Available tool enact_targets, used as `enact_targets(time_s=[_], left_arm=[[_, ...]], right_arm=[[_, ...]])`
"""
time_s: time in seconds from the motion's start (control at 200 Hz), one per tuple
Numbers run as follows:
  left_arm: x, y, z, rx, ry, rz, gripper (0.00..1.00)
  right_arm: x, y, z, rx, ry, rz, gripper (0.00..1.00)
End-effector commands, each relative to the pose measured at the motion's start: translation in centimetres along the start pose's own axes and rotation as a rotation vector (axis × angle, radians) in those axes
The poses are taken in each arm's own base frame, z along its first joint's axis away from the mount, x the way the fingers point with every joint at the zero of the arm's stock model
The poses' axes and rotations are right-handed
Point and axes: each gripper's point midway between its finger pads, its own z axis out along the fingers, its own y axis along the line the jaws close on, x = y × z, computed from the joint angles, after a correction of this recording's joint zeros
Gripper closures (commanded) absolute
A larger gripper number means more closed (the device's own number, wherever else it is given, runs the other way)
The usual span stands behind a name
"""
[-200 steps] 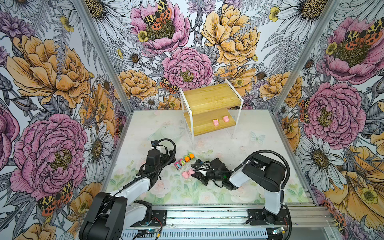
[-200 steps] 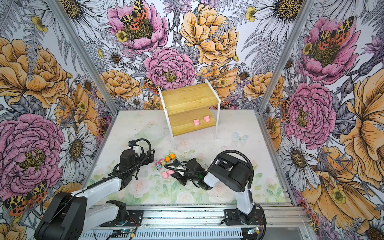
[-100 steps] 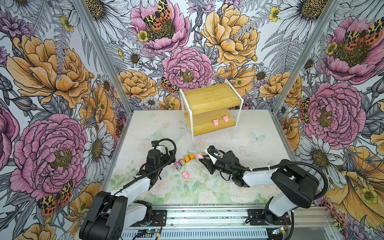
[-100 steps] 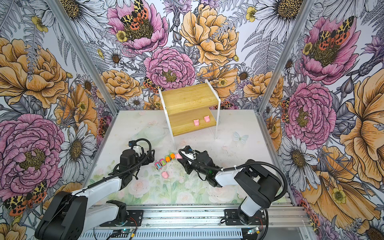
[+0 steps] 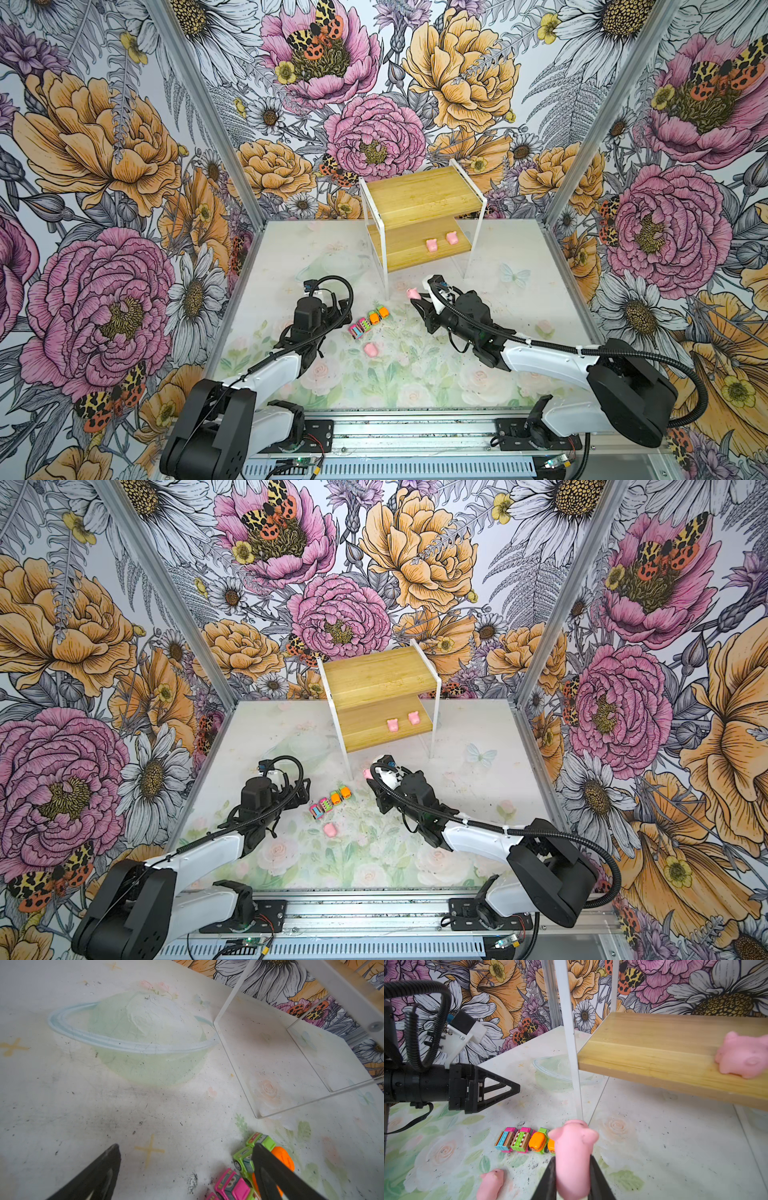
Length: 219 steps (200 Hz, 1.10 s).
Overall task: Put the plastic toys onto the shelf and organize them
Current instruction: 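Lift the pig and carry it to the lower wooden shelf, then lower the pig beside the shelf pigs and open the right gripper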
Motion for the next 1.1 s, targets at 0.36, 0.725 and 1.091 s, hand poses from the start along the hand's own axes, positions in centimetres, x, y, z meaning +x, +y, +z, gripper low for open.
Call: enact_targets(time_s=[0.36,0.725,1.091], left_arm=[[-1.0,-0.7,0.0,0.023,-0.013,0.002,0.01],[-1.0,-0.5,0.0,0.018,-0.015,0.002,0.01],[-1.0,-0.5,0.0,0.013,-0.016,0.001,0.01]], right_arm=[[-6.7,-4.0,3.1,0.211,-0.101,0.06,0.74],[-7.2,-7.0,6.3,0.327,-0.118,0.131,0.76],[-6.9,-8.4,8.1,0.351,-0.107,0.159,0.77]])
